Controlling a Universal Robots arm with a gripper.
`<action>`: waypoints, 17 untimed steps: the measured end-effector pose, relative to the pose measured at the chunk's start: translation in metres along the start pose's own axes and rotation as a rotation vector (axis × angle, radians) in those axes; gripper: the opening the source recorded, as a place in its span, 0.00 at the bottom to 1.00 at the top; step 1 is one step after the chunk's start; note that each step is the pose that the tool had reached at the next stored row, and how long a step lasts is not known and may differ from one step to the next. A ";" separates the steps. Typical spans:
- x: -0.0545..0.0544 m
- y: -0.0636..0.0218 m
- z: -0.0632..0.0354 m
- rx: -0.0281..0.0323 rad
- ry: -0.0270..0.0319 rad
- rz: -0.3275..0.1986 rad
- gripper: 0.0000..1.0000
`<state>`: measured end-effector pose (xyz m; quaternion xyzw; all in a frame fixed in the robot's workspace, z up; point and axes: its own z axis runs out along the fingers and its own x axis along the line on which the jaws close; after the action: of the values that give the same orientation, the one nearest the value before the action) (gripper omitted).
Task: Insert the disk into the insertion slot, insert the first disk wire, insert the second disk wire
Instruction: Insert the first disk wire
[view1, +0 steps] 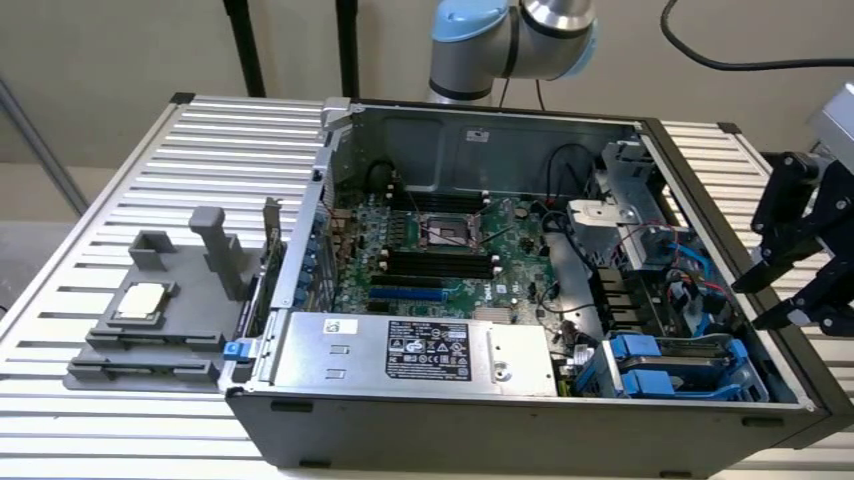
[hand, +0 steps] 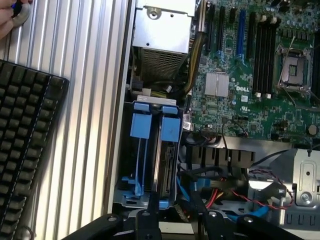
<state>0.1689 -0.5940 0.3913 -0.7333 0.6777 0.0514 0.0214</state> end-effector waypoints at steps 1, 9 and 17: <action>0.000 -0.0001 0.0019 -0.0001 0.0000 -0.001 0.38; 0.001 0.0010 0.0164 -0.0009 0.0004 -0.009 0.38; -0.009 0.0111 0.0325 0.0057 0.0013 -0.018 0.38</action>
<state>0.1557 -0.5827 0.3604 -0.7393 0.6712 0.0488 0.0235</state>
